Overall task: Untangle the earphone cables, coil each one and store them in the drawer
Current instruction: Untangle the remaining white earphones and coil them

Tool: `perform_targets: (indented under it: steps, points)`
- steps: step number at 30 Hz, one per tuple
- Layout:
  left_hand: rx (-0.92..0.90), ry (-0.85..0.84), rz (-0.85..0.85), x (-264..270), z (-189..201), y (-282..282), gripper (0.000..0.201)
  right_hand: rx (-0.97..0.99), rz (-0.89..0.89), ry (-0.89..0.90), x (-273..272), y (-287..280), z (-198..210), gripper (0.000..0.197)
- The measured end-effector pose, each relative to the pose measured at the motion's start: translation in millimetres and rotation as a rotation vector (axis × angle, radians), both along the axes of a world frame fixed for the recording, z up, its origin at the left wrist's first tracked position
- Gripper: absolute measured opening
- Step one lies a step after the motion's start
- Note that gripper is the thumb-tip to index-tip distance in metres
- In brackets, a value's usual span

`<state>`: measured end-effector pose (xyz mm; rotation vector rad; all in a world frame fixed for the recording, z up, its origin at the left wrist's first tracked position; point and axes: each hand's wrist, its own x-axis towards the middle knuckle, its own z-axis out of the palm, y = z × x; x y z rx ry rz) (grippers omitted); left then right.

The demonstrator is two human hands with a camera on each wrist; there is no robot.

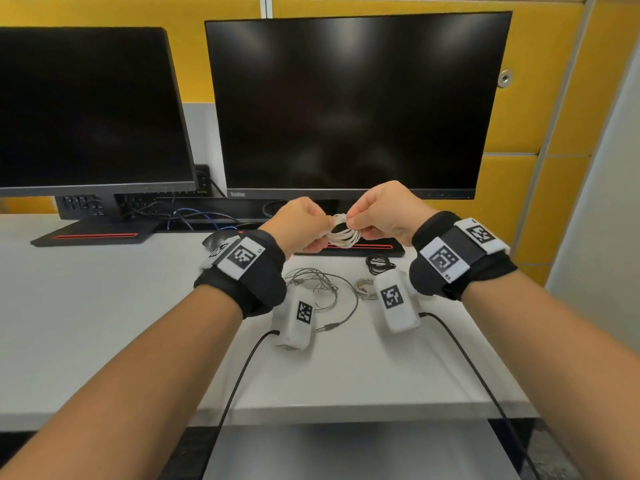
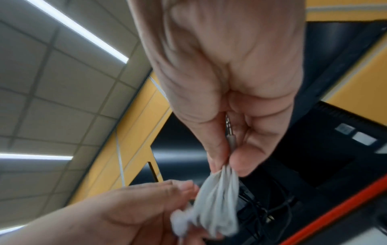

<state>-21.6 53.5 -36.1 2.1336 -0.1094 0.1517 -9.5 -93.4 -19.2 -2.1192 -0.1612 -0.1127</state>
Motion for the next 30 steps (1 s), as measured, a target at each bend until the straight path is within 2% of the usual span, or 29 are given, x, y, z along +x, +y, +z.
perform_targets:
  steps: [3, 8, 11, 14, 16, 20, 24, 25, 27, 30]
  points:
    - [0.121, 0.115, -0.034, -6, -6, 1, 0.026, 0.073, 0.019, 0.178, 1, -3, -5, 0.016]
    - [0.743, 0.291, -0.109, -15, -2, 2, 0.045, 0.132, -0.021, 0.319, 19, -1, -20, 0.015]
    - [0.858, 0.428, -0.171, -8, -5, 6, 0.044, 0.099, -0.034, 0.395, 30, 4, -27, 0.021]
    - [0.808, 0.514, -0.194, -3, -8, 12, 0.036, -0.023, 0.03, 0.408, 35, 5, -35, 0.035]
    - [0.79, 0.515, -0.217, -4, -6, 14, 0.027, -0.106, 0.054, 0.391, 37, 6, -37, 0.043]
    - [0.788, 0.481, -0.233, -5, -3, 17, 0.012, -0.441, 0.115, 0.387, 31, 12, -32, 0.031]
    - [0.666, 0.402, -0.216, 1, 1, 21, 0.025, -0.691, 0.144, 0.312, 28, 12, -24, 0.033]
    - [0.635, 0.352, -0.204, 2, 3, 23, 0.026, -0.7, 0.12, 0.268, 27, 12, -21, 0.033]
    - [0.555, 0.244, -0.188, 0, 12, 23, 0.02, -0.589, 0.073, 0.206, 24, 12, -14, 0.031]
    - [0.349, 0.059, -0.15, -3, 27, 23, 0.009, -0.178, 0.15, 0.248, 15, 9, 2, 0.027]
